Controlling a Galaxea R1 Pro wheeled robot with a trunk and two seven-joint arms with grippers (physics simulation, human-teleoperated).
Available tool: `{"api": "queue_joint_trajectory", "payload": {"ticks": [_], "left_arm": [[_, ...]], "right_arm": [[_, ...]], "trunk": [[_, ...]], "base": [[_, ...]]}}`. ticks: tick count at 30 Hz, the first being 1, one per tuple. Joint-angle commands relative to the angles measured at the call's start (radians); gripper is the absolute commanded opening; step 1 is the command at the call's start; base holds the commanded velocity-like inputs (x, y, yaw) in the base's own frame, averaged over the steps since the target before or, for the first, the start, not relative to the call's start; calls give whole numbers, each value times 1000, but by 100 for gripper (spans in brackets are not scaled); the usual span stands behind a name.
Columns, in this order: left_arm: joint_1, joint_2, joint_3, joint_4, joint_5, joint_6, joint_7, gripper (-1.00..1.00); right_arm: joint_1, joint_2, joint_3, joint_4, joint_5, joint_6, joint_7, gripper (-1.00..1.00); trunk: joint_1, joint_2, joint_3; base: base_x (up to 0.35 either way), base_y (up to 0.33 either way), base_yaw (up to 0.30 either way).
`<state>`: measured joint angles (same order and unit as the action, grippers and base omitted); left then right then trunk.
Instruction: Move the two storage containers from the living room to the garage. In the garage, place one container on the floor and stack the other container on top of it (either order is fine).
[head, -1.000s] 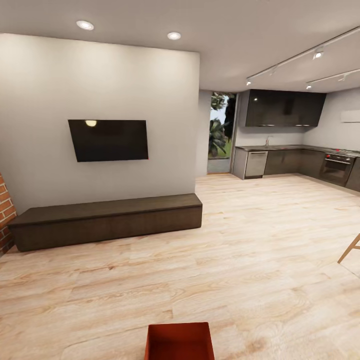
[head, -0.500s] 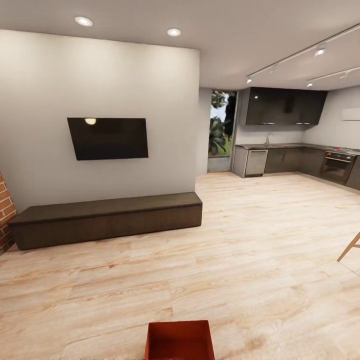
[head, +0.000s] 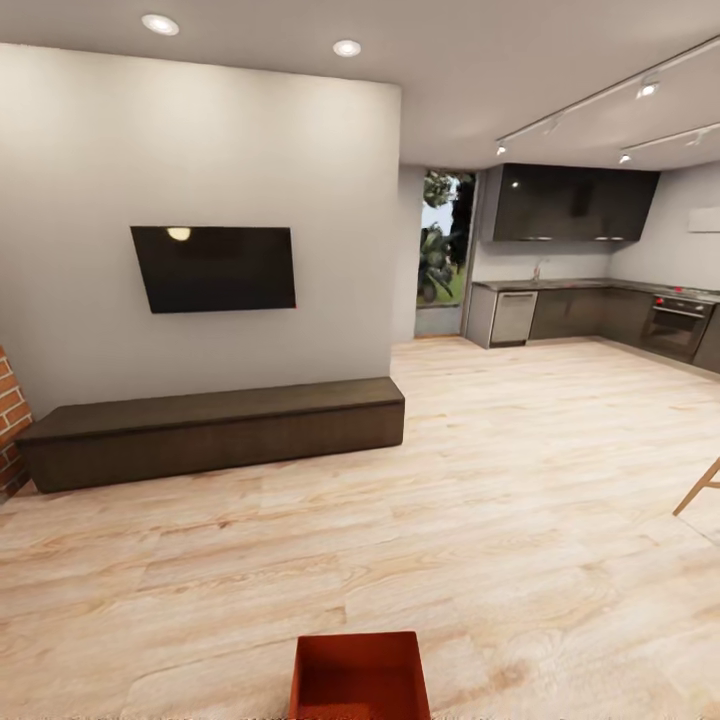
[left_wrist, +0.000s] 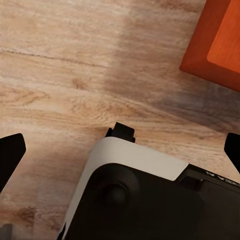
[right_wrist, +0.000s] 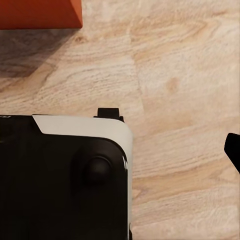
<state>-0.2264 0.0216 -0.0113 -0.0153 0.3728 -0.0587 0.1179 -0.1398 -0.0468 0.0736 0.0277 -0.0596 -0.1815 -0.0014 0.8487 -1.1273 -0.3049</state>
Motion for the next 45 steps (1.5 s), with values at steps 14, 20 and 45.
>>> {"api": "queue_joint_trajectory", "payload": {"ticks": [14,20,45], "left_arm": [[-1,0,-2,1,4,-3,2,100],[-1,0,0,1,5,-3,2,100],[-1,-3,6,2,7,-3,2,100]], "right_arm": [[-1,-1,6,3,-6,-4,0,100],[-1,-1,5,3,-6,-5,0,100],[-1,-1,6,3,-6,-10,0,100]], "trunk": [[0,-1,-24],[0,-1,-33],[0,-1,-73]], "base": [[0,0,0],[0,0,0],[0,0,0]]}}
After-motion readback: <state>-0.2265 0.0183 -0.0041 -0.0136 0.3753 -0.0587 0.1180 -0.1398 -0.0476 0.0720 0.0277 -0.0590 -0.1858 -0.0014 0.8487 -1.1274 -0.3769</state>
